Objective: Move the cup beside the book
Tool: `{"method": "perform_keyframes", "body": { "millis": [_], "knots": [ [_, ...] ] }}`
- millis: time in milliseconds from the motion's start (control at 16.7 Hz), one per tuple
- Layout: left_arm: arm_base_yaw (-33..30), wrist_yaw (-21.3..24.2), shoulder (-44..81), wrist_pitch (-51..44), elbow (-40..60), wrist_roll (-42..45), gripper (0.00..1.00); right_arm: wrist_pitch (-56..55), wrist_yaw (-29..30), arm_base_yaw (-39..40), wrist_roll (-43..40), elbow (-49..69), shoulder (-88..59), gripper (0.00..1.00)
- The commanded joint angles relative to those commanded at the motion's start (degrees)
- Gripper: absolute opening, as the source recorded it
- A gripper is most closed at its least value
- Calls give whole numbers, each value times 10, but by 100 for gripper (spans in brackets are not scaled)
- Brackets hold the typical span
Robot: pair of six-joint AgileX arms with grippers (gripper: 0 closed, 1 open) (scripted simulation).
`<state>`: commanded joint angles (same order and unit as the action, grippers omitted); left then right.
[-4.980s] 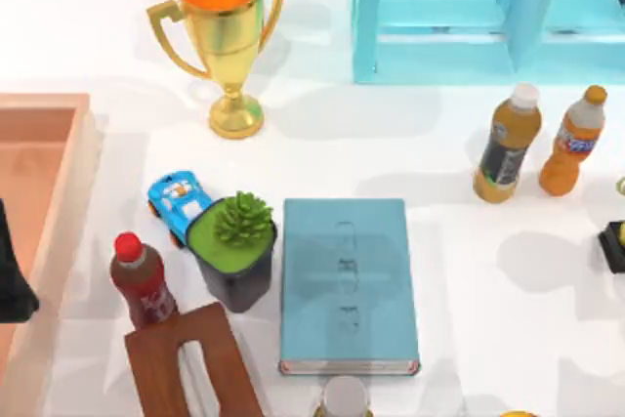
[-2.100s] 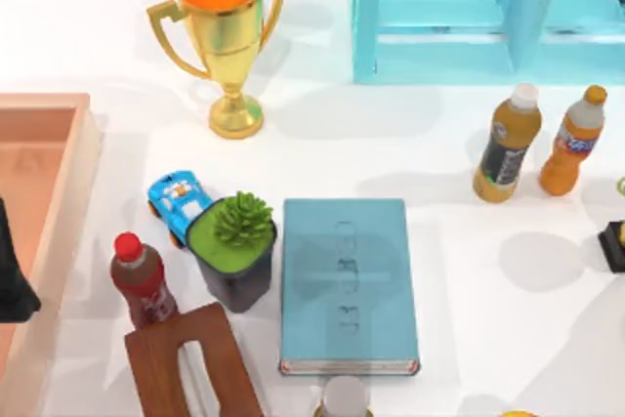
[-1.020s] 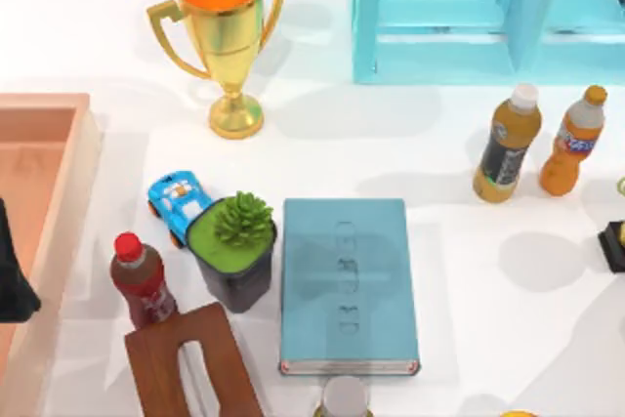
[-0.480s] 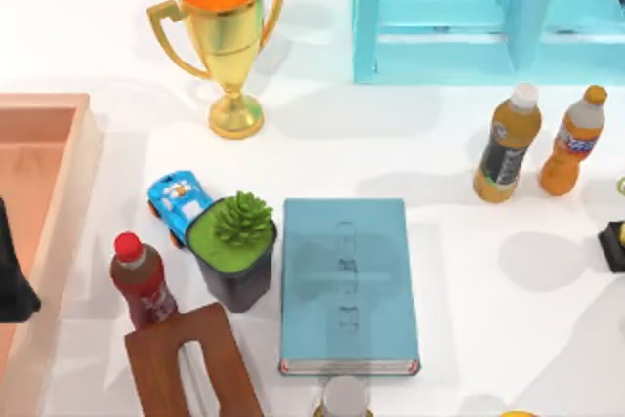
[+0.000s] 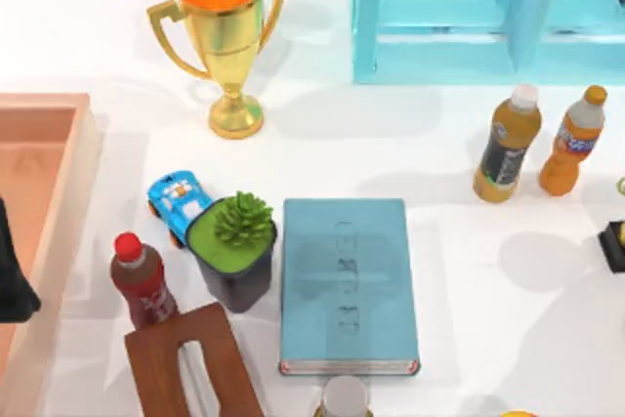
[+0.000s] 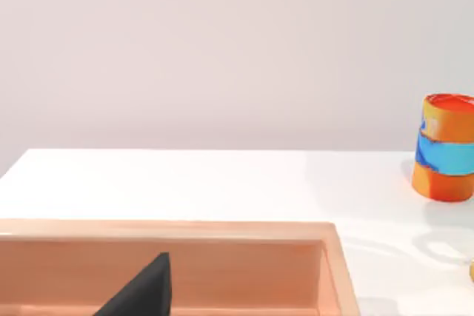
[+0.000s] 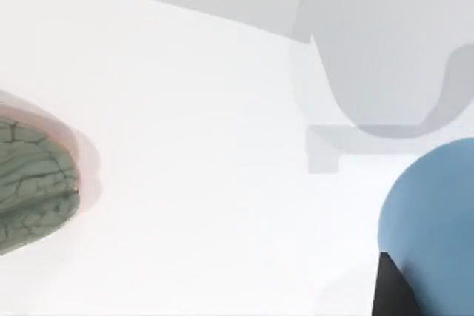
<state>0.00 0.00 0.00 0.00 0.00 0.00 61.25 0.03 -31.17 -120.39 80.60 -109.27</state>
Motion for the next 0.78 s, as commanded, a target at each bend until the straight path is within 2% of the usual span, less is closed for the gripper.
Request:
{"method": "perform_keyframes", "body": {
  "millis": [420,600,780],
  "knots": [
    [0,0,0,0,0,0,100,2,3,11,17,9,5,0],
    [0,0,0,0,0,0,100,7,13,54,87,38,26,0],
    [0,0,0,0,0,0,100,23,23,122,210,75,50,0]
  ]
}}
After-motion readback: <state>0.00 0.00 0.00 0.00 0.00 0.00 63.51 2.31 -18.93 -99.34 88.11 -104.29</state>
